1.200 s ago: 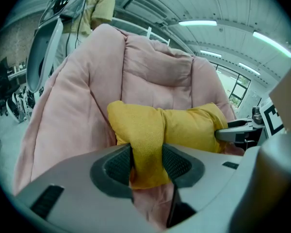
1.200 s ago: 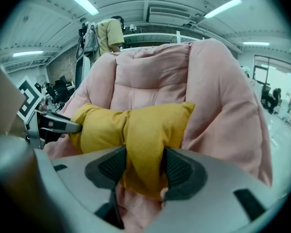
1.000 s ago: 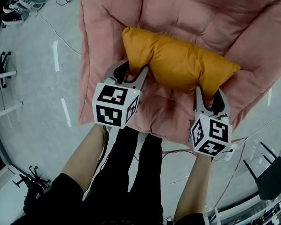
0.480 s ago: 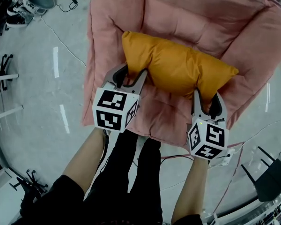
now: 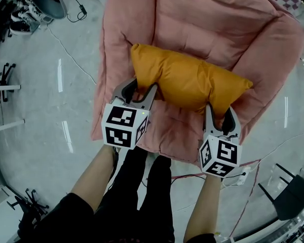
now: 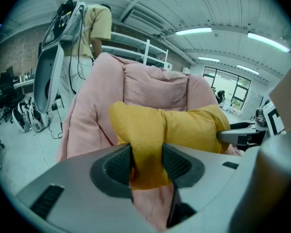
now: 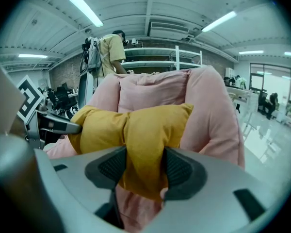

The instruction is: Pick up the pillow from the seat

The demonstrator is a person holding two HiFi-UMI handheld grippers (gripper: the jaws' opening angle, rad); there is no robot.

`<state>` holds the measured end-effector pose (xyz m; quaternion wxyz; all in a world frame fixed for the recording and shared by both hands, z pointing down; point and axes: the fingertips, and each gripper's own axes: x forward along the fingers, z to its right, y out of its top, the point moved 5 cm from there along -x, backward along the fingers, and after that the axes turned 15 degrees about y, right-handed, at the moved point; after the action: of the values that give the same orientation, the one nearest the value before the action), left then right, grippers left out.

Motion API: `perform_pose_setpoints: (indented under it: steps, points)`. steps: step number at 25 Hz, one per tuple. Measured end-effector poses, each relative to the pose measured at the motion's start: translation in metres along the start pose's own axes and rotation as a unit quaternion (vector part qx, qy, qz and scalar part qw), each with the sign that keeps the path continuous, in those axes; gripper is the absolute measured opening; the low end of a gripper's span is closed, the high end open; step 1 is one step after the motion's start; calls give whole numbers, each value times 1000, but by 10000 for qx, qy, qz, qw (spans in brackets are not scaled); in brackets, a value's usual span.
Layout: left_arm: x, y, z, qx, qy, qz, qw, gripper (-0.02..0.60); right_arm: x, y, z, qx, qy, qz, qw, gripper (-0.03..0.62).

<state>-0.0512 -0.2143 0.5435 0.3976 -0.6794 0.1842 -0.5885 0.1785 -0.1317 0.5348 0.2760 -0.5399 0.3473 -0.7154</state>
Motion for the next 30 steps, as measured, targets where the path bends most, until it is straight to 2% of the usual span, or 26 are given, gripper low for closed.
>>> perform_pose_setpoints:
  steps: [30]
  points:
    - [-71, 82, -5, 35, 147, 710, 9974, 189, -57, 83, -21, -250, -29, 658, 9975, 249]
